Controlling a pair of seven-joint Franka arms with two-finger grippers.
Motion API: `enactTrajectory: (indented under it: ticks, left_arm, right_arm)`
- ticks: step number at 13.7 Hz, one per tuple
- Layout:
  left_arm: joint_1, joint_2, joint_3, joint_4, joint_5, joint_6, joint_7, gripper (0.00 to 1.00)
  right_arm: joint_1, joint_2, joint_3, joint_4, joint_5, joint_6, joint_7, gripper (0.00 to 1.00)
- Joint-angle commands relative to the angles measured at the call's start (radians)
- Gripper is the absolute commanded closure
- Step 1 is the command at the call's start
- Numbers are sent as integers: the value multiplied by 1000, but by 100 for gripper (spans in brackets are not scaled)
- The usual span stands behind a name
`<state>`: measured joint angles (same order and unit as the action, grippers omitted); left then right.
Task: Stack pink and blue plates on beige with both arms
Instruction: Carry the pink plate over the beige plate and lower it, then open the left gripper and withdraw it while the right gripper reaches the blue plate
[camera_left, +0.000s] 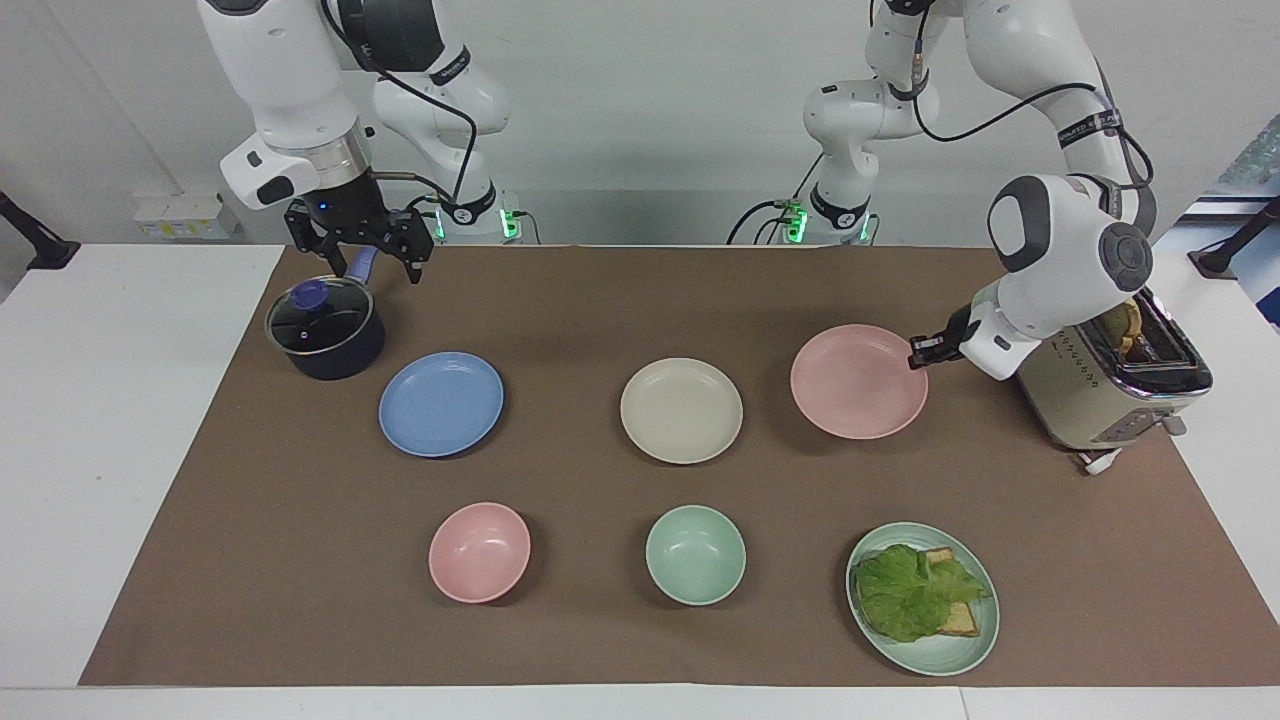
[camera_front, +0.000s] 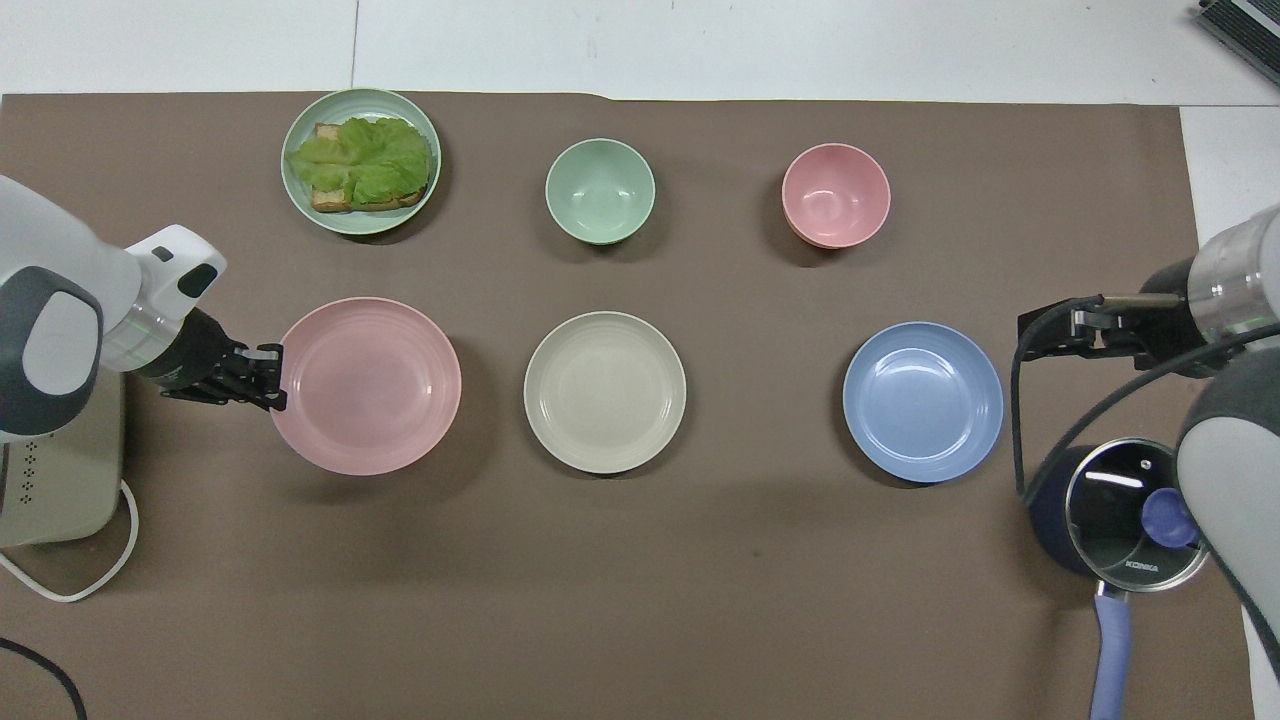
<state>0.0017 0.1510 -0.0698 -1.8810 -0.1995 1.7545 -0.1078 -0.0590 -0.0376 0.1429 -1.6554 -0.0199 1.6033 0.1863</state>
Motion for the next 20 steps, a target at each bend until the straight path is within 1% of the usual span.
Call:
enactTrajectory:
  ticks: [1, 3, 4, 6, 7, 9, 10, 11, 12, 14, 16, 18, 20]
  left_arm:
    - [-133, -19, 4, 2, -37, 8, -166, 100]
    - [-248, -30, 4, -29, -67, 121, -283, 100]
    - [-299, -21, 4, -39, -80, 175, -330, 100]
    - [-386, 19, 4, -58, -84, 299, -368, 100]
    - [-412, 39, 4, -67, -84, 340, -368, 100]
    - [-428, 36, 5, -101, -84, 370, -348, 100]
    - [-428, 36, 5, -102, -84, 372, -348, 88]
    - [-427, 38, 5, -101, -84, 379, -348, 8]
    - [-427, 38, 7, -101, -84, 387, -351, 0]
    - [-413, 39, 8, -98, -83, 382, -352, 0]
    - [-384, 45, 15, -86, -64, 385, -349, 0]
    - [-321, 44, 15, -69, -13, 370, -337, 0]
    - [-249, 36, 16, -67, 32, 362, -255, 0]
  right_arm:
    - [-13, 2, 1, 2, 8, 12, -28, 0]
    - [-15, -1, -3, -15, 8, 26, -36, 0]
    - [-16, -4, -3, -18, 8, 33, -53, 0]
    - [-54, -16, -3, -56, 8, 102, -89, 0]
    - [-67, -18, -3, -72, 8, 118, -122, 0]
    - [-85, -18, -3, -99, 8, 122, -146, 0]
    - [-87, -18, -5, -121, 6, 144, -148, 0]
    - [-93, -19, -5, -157, 6, 179, -148, 0]
    - [-105, -19, -5, -190, 6, 211, -149, 0]
    - [-122, -16, -5, -236, 6, 256, -157, 0]
    - [-133, -13, -5, -311, 6, 335, -191, 0]
    - [-143, -5, -5, -389, 6, 433, -214, 0]
    - [-145, 2, -3, -454, 8, 492, -215, 0]
